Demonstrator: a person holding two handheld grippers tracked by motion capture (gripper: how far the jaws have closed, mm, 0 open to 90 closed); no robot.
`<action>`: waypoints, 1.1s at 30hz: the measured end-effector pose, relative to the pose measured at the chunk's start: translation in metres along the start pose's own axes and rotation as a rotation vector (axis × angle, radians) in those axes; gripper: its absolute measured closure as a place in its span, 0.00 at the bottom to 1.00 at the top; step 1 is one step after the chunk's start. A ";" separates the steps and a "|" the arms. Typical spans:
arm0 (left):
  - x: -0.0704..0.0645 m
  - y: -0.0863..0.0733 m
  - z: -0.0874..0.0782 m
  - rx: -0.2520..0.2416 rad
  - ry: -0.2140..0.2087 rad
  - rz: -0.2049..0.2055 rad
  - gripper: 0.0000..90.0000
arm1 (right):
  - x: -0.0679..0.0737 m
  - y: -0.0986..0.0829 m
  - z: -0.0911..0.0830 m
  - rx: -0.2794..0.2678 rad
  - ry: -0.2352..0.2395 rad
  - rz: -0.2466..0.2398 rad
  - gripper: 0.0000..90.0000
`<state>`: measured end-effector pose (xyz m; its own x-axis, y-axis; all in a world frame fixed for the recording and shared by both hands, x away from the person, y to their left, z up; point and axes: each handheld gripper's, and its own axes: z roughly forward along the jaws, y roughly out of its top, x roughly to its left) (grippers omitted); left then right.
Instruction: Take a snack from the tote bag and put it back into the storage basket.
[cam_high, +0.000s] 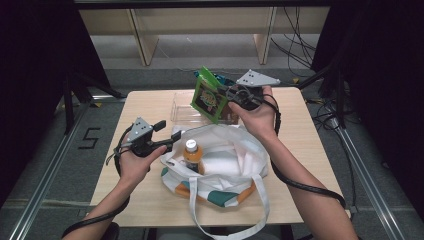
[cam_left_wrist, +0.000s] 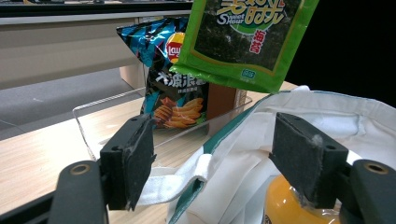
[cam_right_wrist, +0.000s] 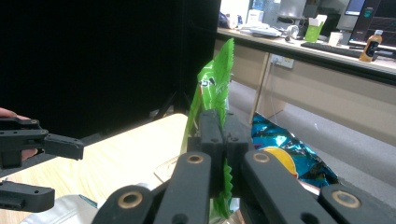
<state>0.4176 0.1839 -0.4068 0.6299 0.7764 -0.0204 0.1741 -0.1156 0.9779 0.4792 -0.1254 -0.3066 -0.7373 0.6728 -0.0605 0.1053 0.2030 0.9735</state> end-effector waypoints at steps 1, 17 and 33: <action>0.000 0.000 0.000 0.000 0.000 -0.004 0.32 | -0.001 0.000 0.001 -0.006 -0.001 -0.015 1.00; 0.000 0.000 0.000 -0.001 0.000 0.001 0.32 | -0.002 0.002 0.008 -0.006 -0.011 -0.011 1.00; -0.001 -0.001 0.001 -0.003 -0.004 -0.013 0.32 | -0.007 0.001 0.017 -0.003 -0.033 0.023 1.00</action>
<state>0.4176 0.1830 -0.4075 0.6303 0.7756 -0.0339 0.1802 -0.1037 0.9782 0.4964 -0.1178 -0.3094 -0.7123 0.7005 -0.0449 0.1204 0.1849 0.9754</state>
